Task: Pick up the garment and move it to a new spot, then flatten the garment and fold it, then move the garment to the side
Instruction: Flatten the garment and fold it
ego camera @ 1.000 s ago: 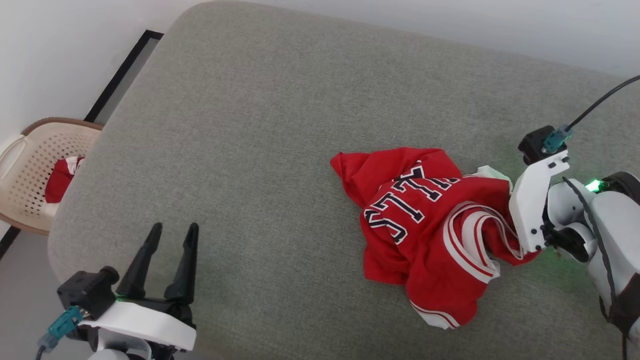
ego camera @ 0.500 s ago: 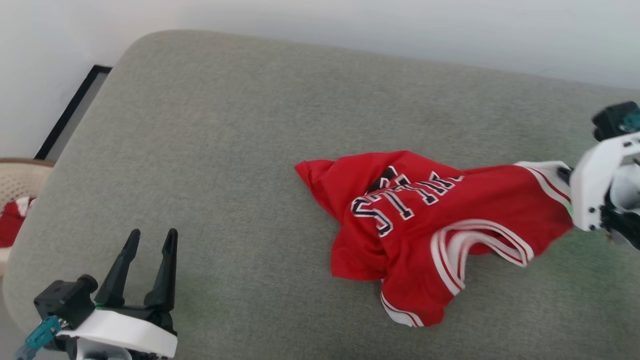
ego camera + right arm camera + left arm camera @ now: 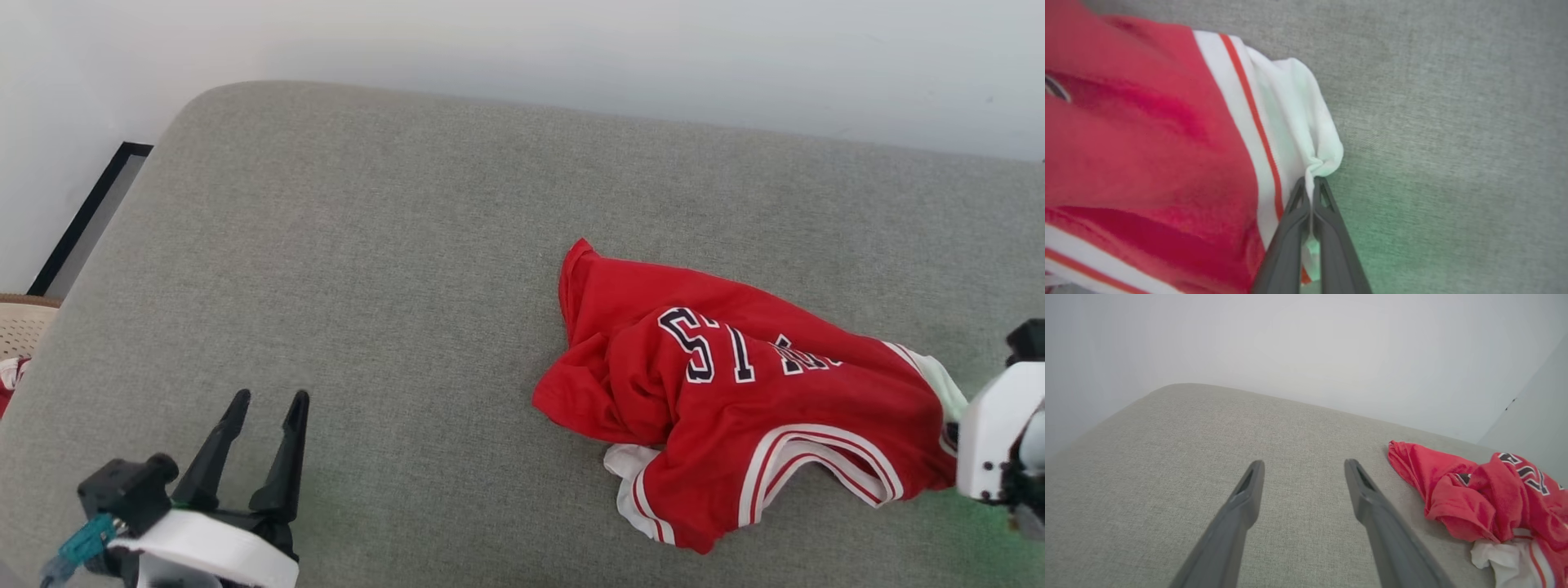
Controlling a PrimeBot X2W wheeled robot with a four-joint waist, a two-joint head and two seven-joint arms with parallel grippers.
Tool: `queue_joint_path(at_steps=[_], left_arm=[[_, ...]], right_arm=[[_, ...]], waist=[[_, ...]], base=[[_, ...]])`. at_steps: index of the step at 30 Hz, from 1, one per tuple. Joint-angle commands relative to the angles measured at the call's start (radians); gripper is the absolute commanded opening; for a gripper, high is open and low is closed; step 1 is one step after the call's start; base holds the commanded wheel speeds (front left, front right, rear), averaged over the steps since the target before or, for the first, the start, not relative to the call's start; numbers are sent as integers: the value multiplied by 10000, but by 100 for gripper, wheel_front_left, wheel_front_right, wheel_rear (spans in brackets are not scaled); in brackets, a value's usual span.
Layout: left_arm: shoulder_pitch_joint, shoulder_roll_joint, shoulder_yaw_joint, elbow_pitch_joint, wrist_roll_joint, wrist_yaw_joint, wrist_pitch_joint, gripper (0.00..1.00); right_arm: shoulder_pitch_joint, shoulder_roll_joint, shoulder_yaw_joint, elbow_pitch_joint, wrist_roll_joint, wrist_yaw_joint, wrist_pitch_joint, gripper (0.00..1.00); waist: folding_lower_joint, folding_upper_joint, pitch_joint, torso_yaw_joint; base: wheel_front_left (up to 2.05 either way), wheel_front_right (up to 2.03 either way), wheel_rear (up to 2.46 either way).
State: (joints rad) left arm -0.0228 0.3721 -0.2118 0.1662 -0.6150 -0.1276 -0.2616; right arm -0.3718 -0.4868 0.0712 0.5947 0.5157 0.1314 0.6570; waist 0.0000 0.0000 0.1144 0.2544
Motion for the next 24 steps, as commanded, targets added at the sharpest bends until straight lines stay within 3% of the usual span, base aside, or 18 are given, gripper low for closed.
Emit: queue_joint_path(at_steps=[1, 2, 3, 14, 24], left_arm=[[-233, 100, -143, 53, -208, -29, 74, 100], [-291, 162, -259, 89, -346, -29, 166, 100], [-383, 233, -358, 107, -466, -29, 264, 100], [-1445, 1046, -1186, -352, -1924, -29, 2605, 100], [-2508, 1688, -1914, -1322, -2282, 318, 5649, 100]], right_arm=[[198, 223, -71, -35, -225, -11, -43, 0], [245, 318, -76, -92, -339, -11, -53, 20], [247, 405, -168, -152, -442, -11, -160, 100], [145, 1175, -989, -1935, -1404, -12, -1211, 100], [734, 2703, -1991, -4221, -2650, -11, -3652, 100]], waist=[[0, 0, -21, -8], [0, 0, -36, -17], [0, 0, -52, -34], [0, 0, -223, -888], [0, 0, -143, -2215]], base=[[0, 0, 0], [0, 0, 0], [0, 0, 0], [0, 0, 0], [0, 0, 0]])
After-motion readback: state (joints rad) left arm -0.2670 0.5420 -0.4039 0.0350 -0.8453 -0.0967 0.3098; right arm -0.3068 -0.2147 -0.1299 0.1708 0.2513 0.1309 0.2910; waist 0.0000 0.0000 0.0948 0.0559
